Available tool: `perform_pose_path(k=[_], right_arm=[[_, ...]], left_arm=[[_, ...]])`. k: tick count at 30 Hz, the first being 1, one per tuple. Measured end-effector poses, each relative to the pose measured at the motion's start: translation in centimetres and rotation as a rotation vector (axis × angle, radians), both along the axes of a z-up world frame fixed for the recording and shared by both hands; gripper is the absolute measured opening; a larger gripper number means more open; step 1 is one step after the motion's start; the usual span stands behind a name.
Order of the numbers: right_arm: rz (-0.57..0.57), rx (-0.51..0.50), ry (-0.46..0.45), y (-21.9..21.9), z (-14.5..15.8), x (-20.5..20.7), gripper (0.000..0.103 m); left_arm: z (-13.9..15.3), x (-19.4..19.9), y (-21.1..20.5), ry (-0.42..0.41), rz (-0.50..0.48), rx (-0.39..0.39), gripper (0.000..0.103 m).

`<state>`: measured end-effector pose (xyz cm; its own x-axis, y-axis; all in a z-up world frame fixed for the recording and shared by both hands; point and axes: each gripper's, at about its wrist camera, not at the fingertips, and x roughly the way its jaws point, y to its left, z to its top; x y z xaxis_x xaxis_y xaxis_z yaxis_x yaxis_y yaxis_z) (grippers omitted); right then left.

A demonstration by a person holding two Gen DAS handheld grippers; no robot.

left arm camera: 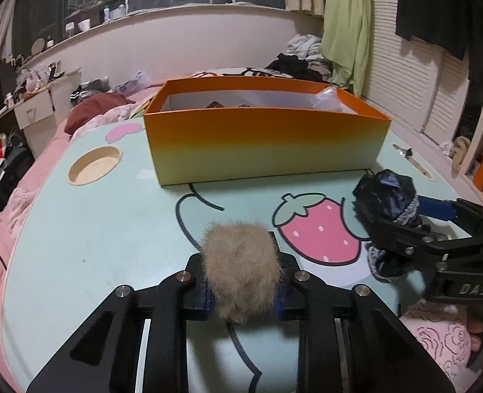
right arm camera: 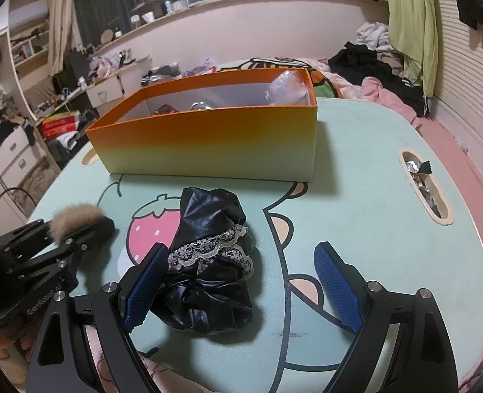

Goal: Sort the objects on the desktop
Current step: 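Grasp the brown fur ball with the left gripper, then lift the fur ball with the left gripper while the right lifts the black cloth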

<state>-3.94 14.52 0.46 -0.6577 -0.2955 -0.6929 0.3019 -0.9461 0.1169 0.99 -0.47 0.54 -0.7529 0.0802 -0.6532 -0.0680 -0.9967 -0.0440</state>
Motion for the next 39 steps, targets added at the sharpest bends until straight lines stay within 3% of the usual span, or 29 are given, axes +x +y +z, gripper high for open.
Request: perform_pose_path(k=[6, 8, 9, 10, 16, 26, 29, 30, 31, 32, 33, 35, 39], right_arm=[[-0.024, 0.123, 0.066, -1.3, 0.3, 1.1, 0.090], [-0.019, 0.169, 0.072, -1.9, 0.1, 1.2, 0.090], [-0.016, 0.182, 0.071, -2.0, 0.0, 1.2, 0.090], [-0.009, 0.189, 0.068, -2.1, -0.1, 1.2, 0.090], [0.011, 0.117, -0.004, -1.3, -0.7, 0.1, 0.094], [0.012, 0.110, -0.006, -1.3, -0.6, 0.2, 0.095], [0.020, 0.107, 0.002, -1.4, -0.6, 0.3, 0.091], [0.030, 0.106, 0.017, -1.5, -0.4, 0.5, 0.081], [0.040, 0.103, 0.028, -1.6, -0.4, 0.7, 0.074], [0.061, 0.096, 0.045, -1.7, -0.3, 1.0, 0.056], [0.075, 0.092, 0.060, -1.9, -0.2, 1.2, 0.044], [0.052, 0.079, 0.121, -1.6, 0.2, 2.0, 0.032], [0.090, -0.050, 0.321, 0.1, 2.4, 4.9, 0.031]], left_arm=[[0.1, -0.2, -0.1, -0.007, 0.000, 0.001, 0.029], [0.1, -0.2, 0.2, -0.009, 0.013, -0.026, 0.044], [0.0, -0.2, 0.2, -0.014, 0.020, -0.034, 0.063], [-0.1, -0.3, 0.1, -0.025, 0.020, -0.036, 0.073], [-0.2, -0.6, 0.3, -0.044, 0.007, -0.048, 0.077], [-0.2, -0.7, 0.5, -0.045, 0.011, -0.055, 0.077], [-0.2, -0.6, 0.5, -0.041, 0.007, -0.050, 0.077], [-0.1, -0.5, 0.5, -0.033, -0.003, -0.041, 0.066], [-0.1, -0.3, 0.5, -0.019, -0.004, -0.044, 0.044], [0.0, -0.2, 0.6, -0.009, 0.001, -0.048, 0.035], [0.0, -0.1, 0.6, -0.005, -0.004, -0.040, 0.026], [0.4, 0.7, 0.6, 0.040, 0.007, -0.036, 0.026], [2.9, 4.7, 2.3, 0.292, 0.001, -0.134, 0.025]])
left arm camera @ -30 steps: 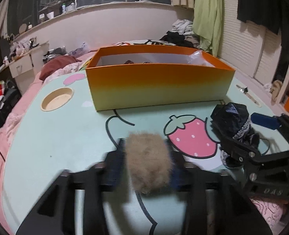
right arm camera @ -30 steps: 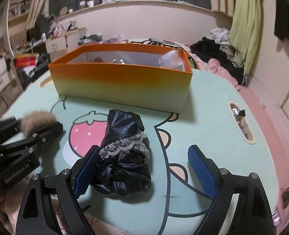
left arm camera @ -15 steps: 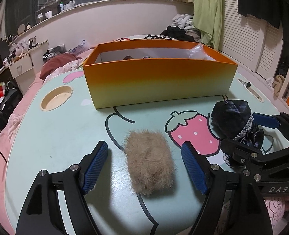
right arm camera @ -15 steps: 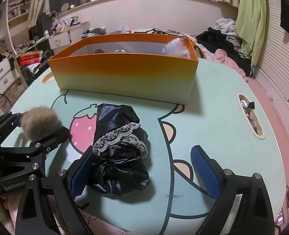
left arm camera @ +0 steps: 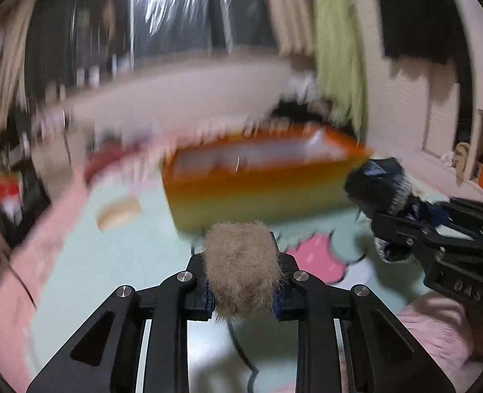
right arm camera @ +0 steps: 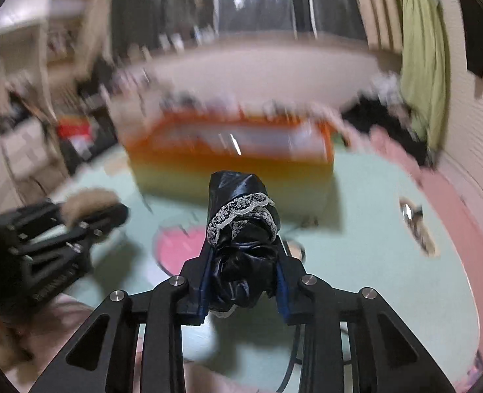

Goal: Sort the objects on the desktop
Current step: 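Lift the fur ball with the left gripper while the right lifts the black cloth, then carry the fur ball and black cloth into the orange box and release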

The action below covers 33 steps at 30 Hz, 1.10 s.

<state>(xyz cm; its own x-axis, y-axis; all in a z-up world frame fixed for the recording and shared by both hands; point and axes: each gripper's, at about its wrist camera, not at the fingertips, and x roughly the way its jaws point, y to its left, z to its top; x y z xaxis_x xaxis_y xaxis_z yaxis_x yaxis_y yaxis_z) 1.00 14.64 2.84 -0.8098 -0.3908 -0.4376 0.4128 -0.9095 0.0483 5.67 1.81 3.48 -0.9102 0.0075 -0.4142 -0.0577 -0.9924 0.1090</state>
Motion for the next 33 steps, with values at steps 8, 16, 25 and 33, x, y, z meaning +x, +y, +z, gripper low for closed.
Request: perform_pose_path(k=[8, 16, 25, 33], right_arm=[[0.010, 0.009, -0.045, -0.3, -0.4, -1.0, 0.031], [0.008, 0.024, -0.051, -0.4, -0.5, -1.1, 0.031], [0.001, 0.025, -0.082, -0.3, -1.0, -1.4, 0.032], [0.002, 0.026, -0.082, -0.3, -1.0, -1.5, 0.032]], left_arm=[[-0.5, -0.7, 0.1, -0.053, -0.029, 0.010, 0.026], [-1.2, -1.2, -0.7, -0.104, -0.020, 0.082, 0.026], [-1.5, -2.0, -1.7, -0.128, -0.016, 0.126, 0.026], [-1.7, -2.2, -1.7, -0.128, -0.019, 0.125, 0.026]])
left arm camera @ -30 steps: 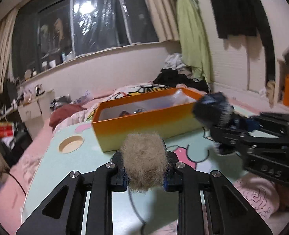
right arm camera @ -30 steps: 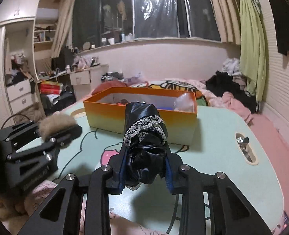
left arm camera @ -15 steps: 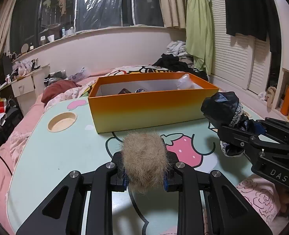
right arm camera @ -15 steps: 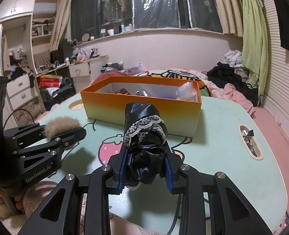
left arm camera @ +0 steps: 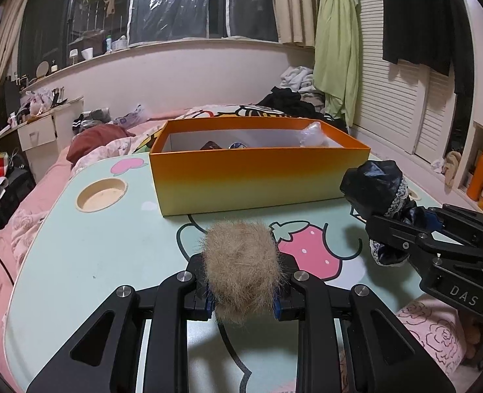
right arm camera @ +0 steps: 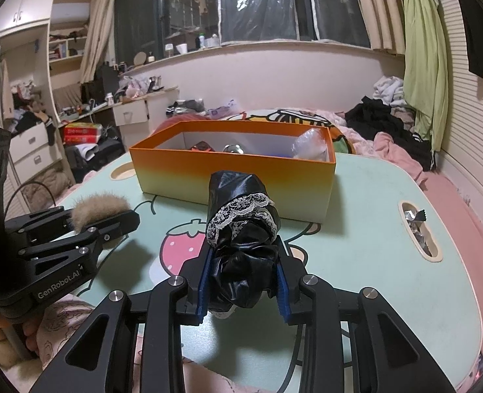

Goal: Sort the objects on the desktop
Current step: 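Carry the fur ball and black cloth into the orange box and release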

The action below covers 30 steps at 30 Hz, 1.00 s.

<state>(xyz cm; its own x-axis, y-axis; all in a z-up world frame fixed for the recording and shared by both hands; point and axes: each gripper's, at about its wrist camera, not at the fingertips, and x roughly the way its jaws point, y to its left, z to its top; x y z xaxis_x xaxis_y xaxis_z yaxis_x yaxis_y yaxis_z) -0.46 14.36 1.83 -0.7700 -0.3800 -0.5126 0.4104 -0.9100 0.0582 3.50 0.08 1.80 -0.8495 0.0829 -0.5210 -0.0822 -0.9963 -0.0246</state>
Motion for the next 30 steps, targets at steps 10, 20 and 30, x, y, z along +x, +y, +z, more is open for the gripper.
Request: perform_pose_path(k=[10, 20, 30], right_arm=[[-0.001, 0.000, 0.000, 0.0, 0.0, 0.0, 0.032], [-0.024, 0.020, 0.045, 0.0, 2.0, -0.5, 0.032], [-0.108, -0.120, 0.078, -0.6, 9.2, -10.1, 0.036]], left_arm=[[0.0, 0.0, 0.0, 0.000, 0.000, 0.000, 0.026], [1.9, 0.2, 0.0, 0.045, 0.002, -0.021, 0.026], [9.8, -8.6, -3.0, 0.115, 0.073, 0.110, 0.028]])
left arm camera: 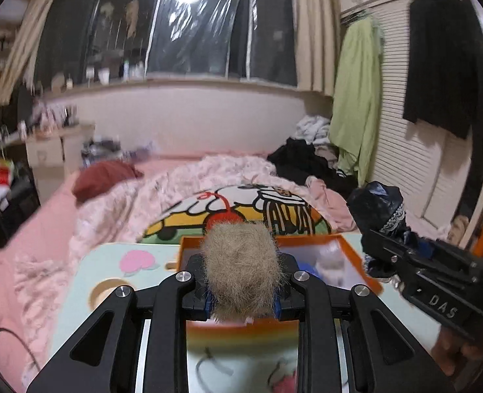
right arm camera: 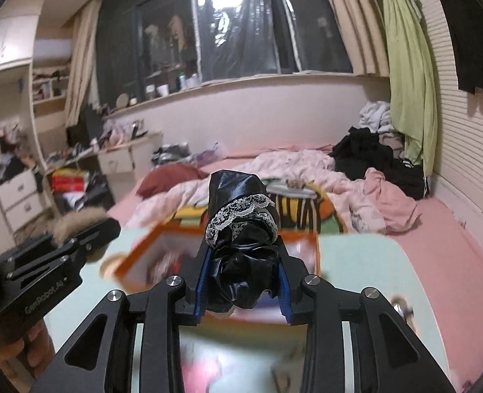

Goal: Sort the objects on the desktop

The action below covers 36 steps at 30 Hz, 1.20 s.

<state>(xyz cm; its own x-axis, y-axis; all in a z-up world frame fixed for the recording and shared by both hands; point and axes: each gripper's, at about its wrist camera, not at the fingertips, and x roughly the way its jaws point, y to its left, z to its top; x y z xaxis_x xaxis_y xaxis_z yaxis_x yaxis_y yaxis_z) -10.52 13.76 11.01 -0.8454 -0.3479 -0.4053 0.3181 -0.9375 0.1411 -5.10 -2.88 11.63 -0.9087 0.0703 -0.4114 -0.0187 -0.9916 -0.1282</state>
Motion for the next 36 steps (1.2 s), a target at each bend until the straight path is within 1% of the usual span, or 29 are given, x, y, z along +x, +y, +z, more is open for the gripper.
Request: perform_pose_path(k=[1, 2, 3, 4, 5, 6, 7, 8, 9, 10, 11, 14, 16, 17, 19, 20, 21, 23, 25, 26, 27, 28, 29, 30, 31, 34, 36], right_arm=[[-0.014, -0.009, -0.016, 0.0, -0.3, -1.3, 0.039], [-0.027, -0.003, -0.050, -0.2, -1.4, -2.9, 0.049], [-0.019, 0.011, -0.086, -0.5, -2.4, -3.9, 0.063], [-0.012, 0.029, -0.121, -0.8, -3.3, -4.6, 0.068], [-0.026, 0.054, -0.160, -0.9, -4.5, -5.3, 0.069], [-0.029, 0.065, -0.175, -0.8, -5.2, -5.5, 0.069], [-0.031, 0.062, -0.172, -0.6, -5.3, -5.5, 0.069], [-0.035, 0.049, -0.154, -0.2, -5.3, -5.1, 0.072], [-0.055, 0.050, -0.129, 0.1, -5.0, -4.7, 0.077], [-0.066, 0.047, -0.109, 0.3, -4.7, -4.5, 0.081], [-0.075, 0.027, -0.073, 0.8, -4.0, -3.8, 0.088], [-0.107, -0.016, -0.007, 1.8, -2.9, -2.0, 0.092], [-0.120, -0.035, 0.009, 2.2, -2.3, -0.4, 0.095], [-0.125, -0.044, 0.006, 2.6, -2.4, 0.5, 0.096], [-0.128, -0.040, -0.030, 3.0, -2.8, 1.9, 0.098], [-0.128, -0.014, -0.071, 3.1, -3.5, 2.7, 0.098], [-0.129, 0.009, -0.103, 3.1, -3.9, 3.0, 0.098], [-0.123, 0.060, -0.204, 3.1, -5.7, 3.7, 0.098], [-0.115, 0.075, -0.260, 3.2, -6.9, 4.3, 0.098], [-0.102, 0.090, -0.282, 3.0, -7.5, 4.7, 0.098], [-0.093, 0.100, -0.287, 2.8, -8.1, 5.1, 0.098], [-0.080, 0.126, -0.299, 2.4, -9.0, 5.2, 0.099], [-0.068, 0.149, -0.335, 2.1, -10.1, 5.0, 0.102], [-0.057, 0.175, -0.367, 2.0, -10.9, 4.7, 0.103], [-0.059, 0.189, -0.356, 1.9, -11.0, 4.6, 0.103], [-0.077, 0.238, -0.371, 1.4, -11.5, 4.2, 0.103], [-0.074, 0.236, -0.370, 1.5, -11.8, 4.1, 0.103]], left_arm=[[-0.4, -1.6, -0.5, -0.037, 0.008, 0.036, 0.037], [-1.1, -2.5, -0.9, -0.056, 0.021, 0.066, 0.047], [-2.3, -3.7, -1.3, -0.080, 0.032, 0.099, 0.081], [-3.2, -4.2, -1.4, -0.104, 0.037, 0.104, 0.095], [-4.3, -4.6, -1.4, -0.127, 0.041, 0.098, 0.095], [-5.0, -4.8, -1.3, -0.141, 0.036, 0.085, 0.095], [-5.6, -5.0, -1.0, -0.156, 0.023, 0.060, 0.095], [-5.9, -4.7, -0.8, -0.151, 0.010, 0.037, 0.095], [-5.8, -4.3, -0.7, -0.135, 0.007, 0.032, 0.095], [-5.4, -3.6, -0.7, -0.111, 0.006, 0.033, 0.095], [-4.9, -3.1, -0.7, -0.092, 0.003, 0.032, 0.095], [-2.8, -1.4, -0.3, -0.035, -0.017, 0.036, 0.095], [-1.8, 0.1, -0.2, -0.023, -0.027, 0.043, 0.095], [-1.7, 0.7, -0.2, -0.029, -0.037, 0.046, 0.095], [-2.5, 2.3, -0.1, -0.064, -0.058, 0.040, 0.095], [-3.3, 2.9, 0.0, -0.090, -0.057, 0.030, 0.095], [-4.8, 3.6, 0.0, -0.142, -0.046, 0.015, 0.095], [-7.0, 3.9, 0.2, -0.235, -0.049, 0.005, 0.095], [-9.3, 3.9, 0.6, -0.333, -0.043, 0.004, 0.095], [-10.0, 3.7, 0.8, -0.369, -0.034, -0.001, 0.095], [-10.7, 3.3, 1.3, -0.409, -0.029, -0.027, 0.095], [-10.8, 3.2, 1.8, -0.411, -0.023, -0.075, 0.095], [-11.1, 2.9, 2.4, -0.435, -0.019, -0.121, 0.096], [-11.3, 2.8, 2.7, -0.439, -0.007, -0.155, 0.099], [-11.5, 2.7, 2.5, -0.447, 0.016, -0.140, 0.103], [-11.7, 3.2, 2.1, -0.436, 0.044, -0.122, 0.103], [-11.8, 3.5, 2.2, -0.431, 0.045, -0.125, 0.103]])
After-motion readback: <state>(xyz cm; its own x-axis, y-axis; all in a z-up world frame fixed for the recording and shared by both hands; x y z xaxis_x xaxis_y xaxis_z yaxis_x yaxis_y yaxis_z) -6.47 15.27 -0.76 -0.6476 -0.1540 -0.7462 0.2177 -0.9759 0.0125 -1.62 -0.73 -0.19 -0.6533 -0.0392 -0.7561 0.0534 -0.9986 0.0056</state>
